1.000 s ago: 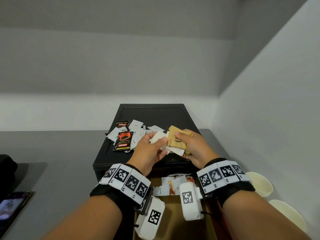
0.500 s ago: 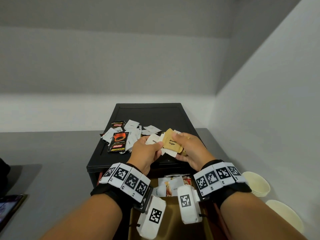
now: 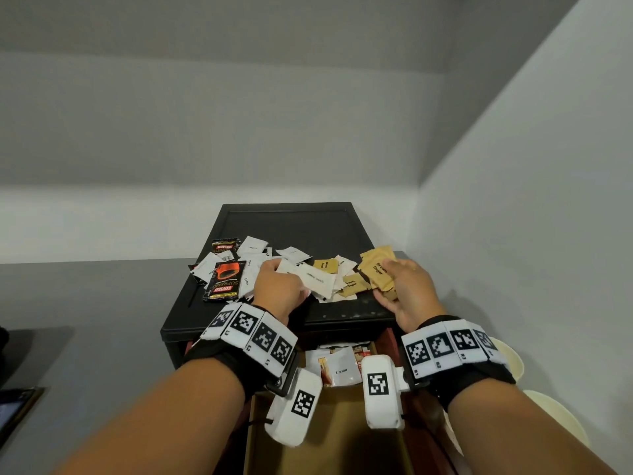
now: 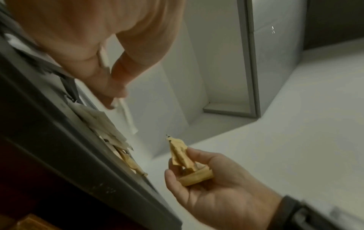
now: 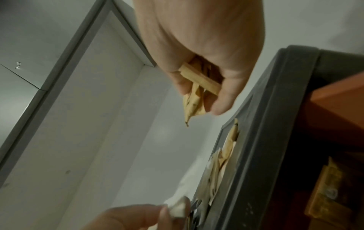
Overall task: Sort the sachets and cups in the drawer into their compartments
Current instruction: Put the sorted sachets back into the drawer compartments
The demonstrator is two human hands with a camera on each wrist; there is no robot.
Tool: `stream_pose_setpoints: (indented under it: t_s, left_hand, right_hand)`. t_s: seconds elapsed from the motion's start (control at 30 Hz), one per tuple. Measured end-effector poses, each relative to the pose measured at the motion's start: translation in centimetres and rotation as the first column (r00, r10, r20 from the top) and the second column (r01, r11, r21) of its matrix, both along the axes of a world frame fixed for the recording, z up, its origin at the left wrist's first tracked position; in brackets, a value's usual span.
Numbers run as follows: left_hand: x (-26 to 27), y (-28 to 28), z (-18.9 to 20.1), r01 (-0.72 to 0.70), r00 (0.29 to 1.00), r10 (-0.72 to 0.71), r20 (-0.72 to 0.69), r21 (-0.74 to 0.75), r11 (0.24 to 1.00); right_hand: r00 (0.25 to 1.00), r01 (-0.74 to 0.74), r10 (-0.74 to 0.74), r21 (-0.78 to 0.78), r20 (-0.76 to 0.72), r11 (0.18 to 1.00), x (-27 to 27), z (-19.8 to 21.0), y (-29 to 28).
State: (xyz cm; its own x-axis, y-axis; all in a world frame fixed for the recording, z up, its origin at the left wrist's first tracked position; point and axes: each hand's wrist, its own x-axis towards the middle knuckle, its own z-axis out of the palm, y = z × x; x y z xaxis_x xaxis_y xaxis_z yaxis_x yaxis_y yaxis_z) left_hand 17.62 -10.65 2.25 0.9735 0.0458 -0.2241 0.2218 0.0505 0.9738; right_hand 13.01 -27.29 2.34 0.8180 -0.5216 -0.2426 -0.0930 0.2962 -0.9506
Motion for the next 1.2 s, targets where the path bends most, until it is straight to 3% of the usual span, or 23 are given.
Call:
stream_pose_setpoints:
  t_s: [0.13, 0.27, 0.37, 0.47, 0.7, 0.83, 0.97, 1.07, 1.2]
  left_hand:
    - [0.0, -1.0, 0.5, 0.053, 0.998, -0.061, 0.031, 0.194, 0.98]
    - [-0.5, -1.0, 0.5, 0.145, 0.978, -0.197, 0.066, 0.459, 0.877]
    - [-2.0, -1.9, -0.7, 0.176, 0.931, -0.321, 0.175, 0.556, 0.812]
    - [-3.7, -2.8, -2.1, 0.227, 0.882, -0.431, 0.189, 0.631, 0.742]
    - [-2.9, -1.0, -1.8, 0.128, 0.892, -0.36, 0.274, 0.61, 0.782]
    - [-3.2, -0.5, -1.4, 0.112, 0.909, -0.273, 0.314, 0.446, 0.888]
    - [-3.3, -0.3, -0.5, 0.206, 0.964, -0.22, 0.149, 0.105, 0.973]
    - [-3.5, -0.1, -0.1, 0.285, 0.958, -0.28, 0.065, -0.082, 0.955]
    - [-3.4, 1.1, 0.0, 0.37, 0.925, -0.369, 0.091, 0.001, 0.929]
  right_hand:
    - [1.0, 0.007, -0.008, -0.092, -0.01, 0.996, -0.2, -0.1, -0.5]
    - [0.998, -0.055, 0.045, -0.193, -0.051, 0.98, 0.0, -0.7, 0.0]
    - [0.993, -0.106, 0.075, -0.401, -0.093, 0.91, 0.3, -1.9, 2.1]
    - [0.99, -0.143, 0.111, -0.548, -0.09, 0.824, 0.7, -2.2, 3.8]
    - [0.978, -0.2, 0.15, -0.449, -0.146, 0.871, 0.4, -2.3, 2.8]
    - [0.981, -0.192, 0.184, -0.434, -0.061, 0.88, 0.1, -1.6, 2.3]
    - [0.959, -0.242, 0.282, -0.411, 0.038, 0.879, 0.0, 0.3, 2.5]
    - [0.922, -0.327, 0.385, -0.438, 0.046, 0.837, 0.4, 1.4, 3.0]
    - [0.858, -0.462, 0.514, -0.441, -0.003, 0.769, 0.9, 2.3, 3.4]
